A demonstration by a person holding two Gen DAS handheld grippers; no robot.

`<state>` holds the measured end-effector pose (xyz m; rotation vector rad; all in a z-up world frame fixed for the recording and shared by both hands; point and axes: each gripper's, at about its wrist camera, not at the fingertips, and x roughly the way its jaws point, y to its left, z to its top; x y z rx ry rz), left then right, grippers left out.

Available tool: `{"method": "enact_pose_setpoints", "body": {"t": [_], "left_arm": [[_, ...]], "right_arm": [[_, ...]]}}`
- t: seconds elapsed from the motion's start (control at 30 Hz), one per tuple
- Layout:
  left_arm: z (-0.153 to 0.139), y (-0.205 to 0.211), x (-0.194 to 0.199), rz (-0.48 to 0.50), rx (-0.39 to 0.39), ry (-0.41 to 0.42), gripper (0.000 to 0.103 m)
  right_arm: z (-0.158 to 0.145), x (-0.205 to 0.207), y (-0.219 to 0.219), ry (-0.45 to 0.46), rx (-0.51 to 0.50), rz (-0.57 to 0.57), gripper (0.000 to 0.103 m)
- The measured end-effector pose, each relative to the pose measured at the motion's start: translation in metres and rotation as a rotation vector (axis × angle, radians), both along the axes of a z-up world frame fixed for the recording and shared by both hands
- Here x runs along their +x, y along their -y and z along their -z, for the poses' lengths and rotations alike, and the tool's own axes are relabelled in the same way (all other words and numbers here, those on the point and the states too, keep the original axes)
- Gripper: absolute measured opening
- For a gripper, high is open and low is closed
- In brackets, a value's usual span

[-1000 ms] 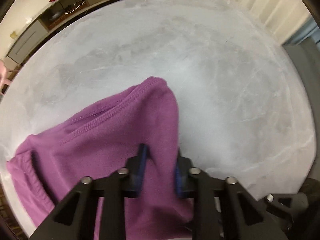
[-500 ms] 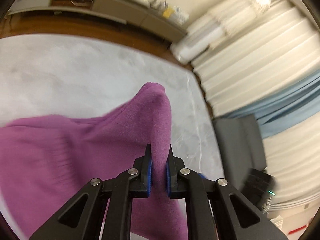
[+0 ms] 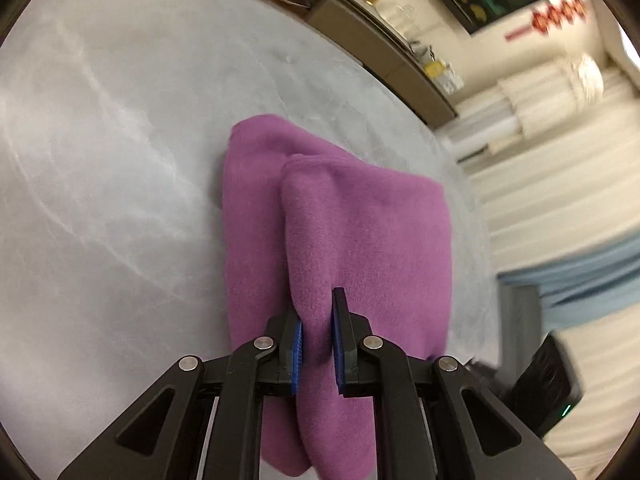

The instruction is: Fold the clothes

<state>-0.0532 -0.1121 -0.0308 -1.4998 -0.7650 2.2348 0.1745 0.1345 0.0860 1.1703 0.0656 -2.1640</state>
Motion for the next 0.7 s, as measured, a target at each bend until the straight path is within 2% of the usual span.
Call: {"method": "enact_pose_setpoints", "body": {"t": [0.03,0.1,0.23,0.27,0.3,0.37,0.4,0.43,0.47,0.53,0.63,0.7], "left_arm": [[0.002,-0.003,-0.005,0.014,0.0,0.001,0.016],[0.008,-0.013,-0.004,0.035,-0.001,-0.003,0.017],[0.004,-0.046,-0.014,0.096,-0.105,-0.061,0.021],[-0.003,-0.046,-0.012,0.106,-0.114,-0.081,0.021],[-0.009,-0.039,-0.012,0.102,-0.08,-0.102,0.022],[-0.022,-0.023,-0.014,0.088,-0.023,-0.142,0.025],[-0.025,-0.012,-0.021,0.067,-0.028,-0.157,0.029],[-0.025,-0.004,-0.029,0.047,-0.058,-0.16,0.031],[-0.022,0.003,-0.039,0.03,-0.09,-0.151,0.031],[-0.008,0.012,-0.059,0.005,-0.133,-0.122,0.031],[0.003,0.016,-0.07,0.019,-0.146,-0.128,0.032],[0.004,0.014,-0.07,0.046,-0.17,-0.148,0.033]], "right_arm": [[0.002,-0.006,-0.005,-0.002,0.002,0.031,0.018],[0.002,-0.018,-0.014,-0.035,0.083,0.115,0.018],[0.015,-0.057,-0.021,-0.138,0.416,0.241,0.018],[0.016,-0.067,-0.024,-0.15,0.482,0.281,0.018],[0.011,-0.074,-0.029,-0.152,0.496,0.326,0.018],[-0.021,-0.071,-0.025,-0.166,0.392,0.341,0.02],[-0.034,-0.063,-0.01,-0.171,0.328,0.307,0.022],[-0.045,-0.051,0.009,-0.169,0.264,0.258,0.032],[-0.047,-0.041,0.035,-0.165,0.22,0.196,0.048],[-0.042,-0.031,0.093,-0.167,0.181,0.082,0.059],[-0.014,-0.041,0.157,-0.175,0.247,0.023,0.059],[0.009,-0.054,0.178,-0.147,0.297,0.028,0.059]]}}
